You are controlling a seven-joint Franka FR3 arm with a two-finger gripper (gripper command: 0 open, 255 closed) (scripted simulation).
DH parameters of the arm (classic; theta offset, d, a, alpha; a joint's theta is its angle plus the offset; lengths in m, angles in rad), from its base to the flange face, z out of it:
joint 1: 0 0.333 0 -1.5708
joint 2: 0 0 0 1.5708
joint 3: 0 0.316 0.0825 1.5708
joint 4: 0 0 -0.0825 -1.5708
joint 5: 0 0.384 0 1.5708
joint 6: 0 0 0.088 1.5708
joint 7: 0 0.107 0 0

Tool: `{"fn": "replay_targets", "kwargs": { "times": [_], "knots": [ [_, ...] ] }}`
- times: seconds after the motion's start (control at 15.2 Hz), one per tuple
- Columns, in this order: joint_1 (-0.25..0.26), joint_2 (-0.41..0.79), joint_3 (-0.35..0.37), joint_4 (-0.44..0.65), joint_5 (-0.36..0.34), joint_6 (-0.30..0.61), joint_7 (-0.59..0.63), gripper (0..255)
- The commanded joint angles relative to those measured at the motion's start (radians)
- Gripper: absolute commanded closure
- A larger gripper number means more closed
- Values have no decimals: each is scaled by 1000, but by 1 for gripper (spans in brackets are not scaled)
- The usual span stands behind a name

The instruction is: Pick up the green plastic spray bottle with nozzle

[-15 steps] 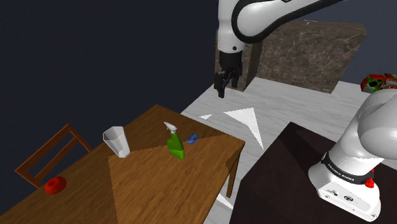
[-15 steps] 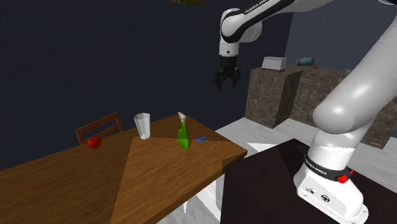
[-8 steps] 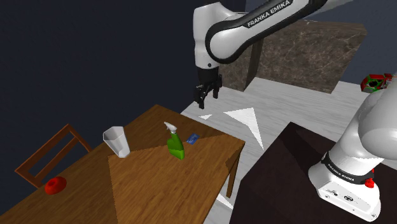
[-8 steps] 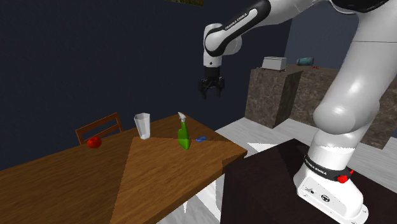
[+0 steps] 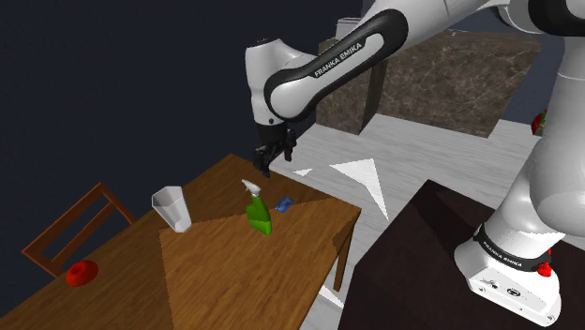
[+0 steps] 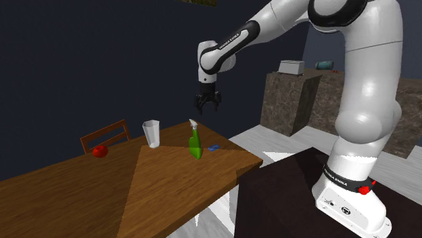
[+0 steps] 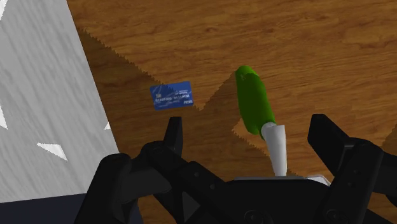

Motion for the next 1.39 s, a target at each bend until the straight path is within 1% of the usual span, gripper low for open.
{"fn": "replay_targets", "kwargs": {
  "times": [0.0,0.33,0.4,0.86,0.99,1.06,1.32],
  "knots": [
    [23,79,-1,67,-27,9,30,0],
    [87,279,-17,275,-83,-5,80,0],
    [89,285,-18,281,-84,-6,81,0],
    [97,341,-30,263,-101,67,91,0],
    [97,341,-30,263,-101,67,91,0],
    [98,344,-30,267,-101,65,91,255],
    [98,344,-30,268,-101,65,91,255]
  ]
}}
